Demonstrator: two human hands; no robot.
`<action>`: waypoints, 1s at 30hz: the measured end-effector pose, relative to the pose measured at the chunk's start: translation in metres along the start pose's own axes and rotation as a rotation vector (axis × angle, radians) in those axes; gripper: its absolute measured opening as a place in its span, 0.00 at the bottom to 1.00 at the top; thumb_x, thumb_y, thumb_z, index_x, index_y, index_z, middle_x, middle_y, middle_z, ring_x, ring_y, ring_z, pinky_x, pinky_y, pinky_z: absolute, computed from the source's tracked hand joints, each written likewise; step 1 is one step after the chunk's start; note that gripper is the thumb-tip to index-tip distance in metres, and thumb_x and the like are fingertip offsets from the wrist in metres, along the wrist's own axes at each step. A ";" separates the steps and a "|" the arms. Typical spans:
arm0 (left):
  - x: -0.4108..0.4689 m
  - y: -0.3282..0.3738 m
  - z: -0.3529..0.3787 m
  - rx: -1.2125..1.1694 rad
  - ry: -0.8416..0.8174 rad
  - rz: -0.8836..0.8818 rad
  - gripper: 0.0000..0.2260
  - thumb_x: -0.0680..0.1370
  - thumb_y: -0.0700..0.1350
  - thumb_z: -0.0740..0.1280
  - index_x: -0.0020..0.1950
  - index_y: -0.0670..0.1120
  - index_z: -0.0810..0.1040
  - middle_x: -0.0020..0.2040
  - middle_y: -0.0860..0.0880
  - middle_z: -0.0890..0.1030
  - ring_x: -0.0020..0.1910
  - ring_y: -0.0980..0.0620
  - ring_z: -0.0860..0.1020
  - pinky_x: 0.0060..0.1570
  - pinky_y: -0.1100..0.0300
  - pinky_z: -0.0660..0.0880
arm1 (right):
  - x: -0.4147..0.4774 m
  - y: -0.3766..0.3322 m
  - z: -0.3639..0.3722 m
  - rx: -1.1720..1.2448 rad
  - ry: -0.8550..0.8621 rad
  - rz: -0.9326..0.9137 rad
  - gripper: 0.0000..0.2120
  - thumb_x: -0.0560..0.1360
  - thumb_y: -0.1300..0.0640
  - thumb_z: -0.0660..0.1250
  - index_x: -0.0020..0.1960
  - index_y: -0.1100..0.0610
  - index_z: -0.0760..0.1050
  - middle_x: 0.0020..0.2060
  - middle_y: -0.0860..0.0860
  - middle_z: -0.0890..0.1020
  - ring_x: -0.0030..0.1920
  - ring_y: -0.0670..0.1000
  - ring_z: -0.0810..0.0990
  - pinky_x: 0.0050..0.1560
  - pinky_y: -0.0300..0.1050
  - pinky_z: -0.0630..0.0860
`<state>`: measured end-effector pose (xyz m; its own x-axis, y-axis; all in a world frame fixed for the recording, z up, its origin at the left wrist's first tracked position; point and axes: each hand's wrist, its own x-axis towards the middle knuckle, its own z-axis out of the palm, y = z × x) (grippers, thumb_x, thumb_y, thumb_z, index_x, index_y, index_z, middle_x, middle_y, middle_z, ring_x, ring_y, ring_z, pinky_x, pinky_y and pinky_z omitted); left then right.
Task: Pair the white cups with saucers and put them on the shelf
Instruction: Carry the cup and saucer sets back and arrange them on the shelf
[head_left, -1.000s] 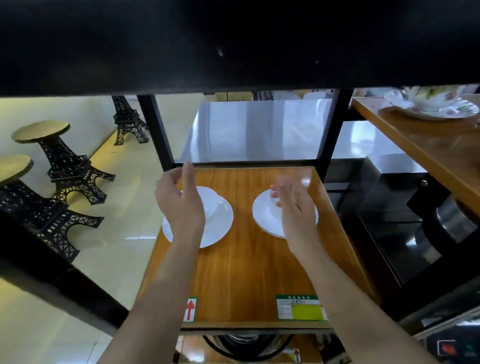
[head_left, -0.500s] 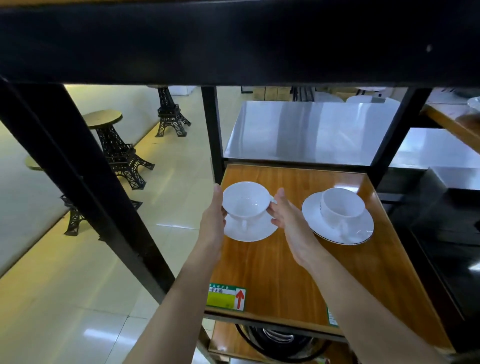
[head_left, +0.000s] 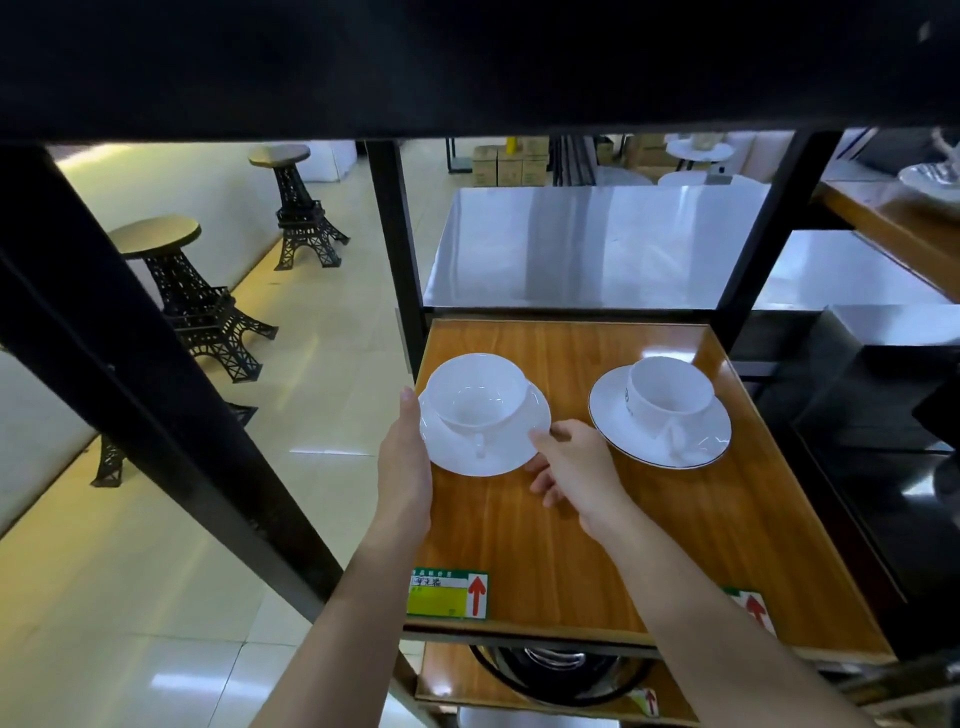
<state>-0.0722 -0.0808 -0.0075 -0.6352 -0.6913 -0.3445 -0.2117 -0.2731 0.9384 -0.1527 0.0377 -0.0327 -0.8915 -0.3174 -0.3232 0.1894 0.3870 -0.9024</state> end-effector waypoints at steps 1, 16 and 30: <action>0.001 -0.001 0.000 -0.006 0.004 -0.010 0.24 0.78 0.64 0.50 0.63 0.53 0.75 0.61 0.47 0.79 0.59 0.46 0.76 0.63 0.47 0.71 | 0.001 0.001 0.002 0.001 0.008 -0.003 0.20 0.77 0.53 0.64 0.68 0.56 0.67 0.44 0.55 0.82 0.31 0.49 0.78 0.28 0.37 0.75; 0.030 -0.022 0.005 0.066 0.109 -0.032 0.44 0.59 0.80 0.52 0.65 0.56 0.74 0.64 0.47 0.77 0.66 0.42 0.72 0.67 0.39 0.66 | 0.008 0.003 0.001 0.029 0.103 -0.052 0.18 0.78 0.53 0.63 0.66 0.55 0.68 0.44 0.54 0.81 0.32 0.45 0.74 0.33 0.37 0.70; -0.041 -0.026 0.091 0.524 -0.333 0.388 0.11 0.79 0.50 0.62 0.60 0.50 0.69 0.42 0.52 0.80 0.40 0.52 0.80 0.43 0.59 0.81 | -0.019 0.013 -0.108 -0.004 0.779 -0.296 0.08 0.79 0.58 0.59 0.54 0.58 0.75 0.44 0.52 0.78 0.42 0.46 0.76 0.37 0.31 0.68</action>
<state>-0.1083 0.0157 -0.0157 -0.9111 -0.4105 -0.0369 -0.2006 0.3636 0.9097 -0.1780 0.1424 -0.0069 -0.9339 0.2829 0.2188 -0.0982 0.3853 -0.9175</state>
